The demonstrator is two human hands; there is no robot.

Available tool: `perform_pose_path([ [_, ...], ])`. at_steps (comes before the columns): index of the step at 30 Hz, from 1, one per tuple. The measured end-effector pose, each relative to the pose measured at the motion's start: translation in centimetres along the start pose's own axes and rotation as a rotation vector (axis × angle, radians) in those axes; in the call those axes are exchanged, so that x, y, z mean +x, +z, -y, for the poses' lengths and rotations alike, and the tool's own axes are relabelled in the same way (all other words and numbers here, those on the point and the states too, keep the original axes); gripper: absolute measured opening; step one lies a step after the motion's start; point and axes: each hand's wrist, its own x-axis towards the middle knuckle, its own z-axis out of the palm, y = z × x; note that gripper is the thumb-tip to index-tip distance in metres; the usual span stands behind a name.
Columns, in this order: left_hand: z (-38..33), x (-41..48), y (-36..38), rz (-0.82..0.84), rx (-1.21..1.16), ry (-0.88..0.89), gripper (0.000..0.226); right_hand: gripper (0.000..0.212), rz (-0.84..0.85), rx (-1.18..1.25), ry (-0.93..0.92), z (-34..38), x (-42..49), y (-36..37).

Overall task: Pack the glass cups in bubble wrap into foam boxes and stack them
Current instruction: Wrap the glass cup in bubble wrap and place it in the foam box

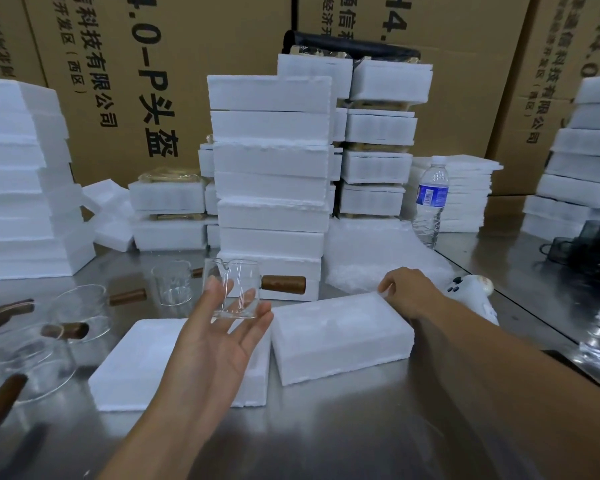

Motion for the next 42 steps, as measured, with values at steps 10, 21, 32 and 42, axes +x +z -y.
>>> perform_pose_path([
  [10,-0.5,0.0,-0.1,-0.001,-0.063,0.007,0.022,0.021,-0.313,0.073,0.178,1.9,-0.3,-1.0],
  [21,-1.4,-0.4,-0.2,0.059,-0.205,0.014,0.038,0.02,-0.486,0.578,-0.548,11.9,-9.9,-3.2],
  [32,-2.8,-0.6,-1.4,0.118,-0.436,0.051,0.063,0.025,-0.089,-0.068,-0.826,10.6,-12.8,4.8],
  [42,-2.5,-0.8,-0.6,0.305,-0.211,0.027,0.072,0.05,-0.461,0.427,-0.568,10.3,-12.6,2.5],
])
